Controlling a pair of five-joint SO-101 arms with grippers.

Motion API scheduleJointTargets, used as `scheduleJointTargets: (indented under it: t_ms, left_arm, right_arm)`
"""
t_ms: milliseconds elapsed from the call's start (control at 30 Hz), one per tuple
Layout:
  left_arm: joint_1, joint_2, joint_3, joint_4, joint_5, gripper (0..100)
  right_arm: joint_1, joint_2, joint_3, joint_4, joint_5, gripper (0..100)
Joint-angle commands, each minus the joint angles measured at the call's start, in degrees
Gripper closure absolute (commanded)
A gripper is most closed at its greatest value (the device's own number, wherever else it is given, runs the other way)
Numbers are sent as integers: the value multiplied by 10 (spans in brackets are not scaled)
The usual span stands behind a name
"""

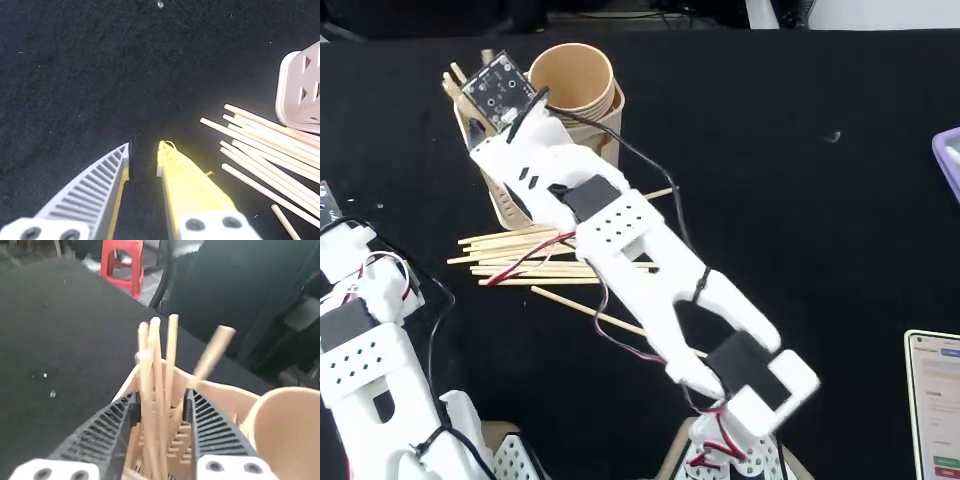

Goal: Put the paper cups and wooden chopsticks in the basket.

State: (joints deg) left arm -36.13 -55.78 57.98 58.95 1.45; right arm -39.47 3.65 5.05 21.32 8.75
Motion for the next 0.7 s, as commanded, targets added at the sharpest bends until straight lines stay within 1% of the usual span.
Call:
scheduleJointTargets:
  t_ms: [0, 133, 233, 300, 333, 400, 467, 567, 667]
  left_arm:
    - [1, -10, -5, -5, -2, 898]
    - [1, -10, -4, -5, -2, 898]
    - [1, -10, -4, -5, -2, 898]
    - [1, -10, -5, -5, -2, 898]
    - [1, -10, -5, -5, -2, 898]
    - [1, -10, -5, -5, -2, 898]
    - [1, -10, -5, -5, -2, 898]
    - [1, -10, -6, -5, -2, 898]
    - [1, -10, -6, -5, -2, 898]
  right_arm:
    - [15, -109, -36, 69, -1, 871]
    - [11, -219, -15, 258, 0, 925]
    - [14, -290, 41, 396, 1, 948]
    - [14, -320, 104, 448, 12, 948]
    - [12, -333, 142, 462, 33, 948]
    - [9, -352, 228, 464, 74, 931]
    - [9, -363, 313, 436, 102, 877]
    - [7, -356, 432, 353, 134, 790]
    - [-4, -319, 496, 274, 146, 776]
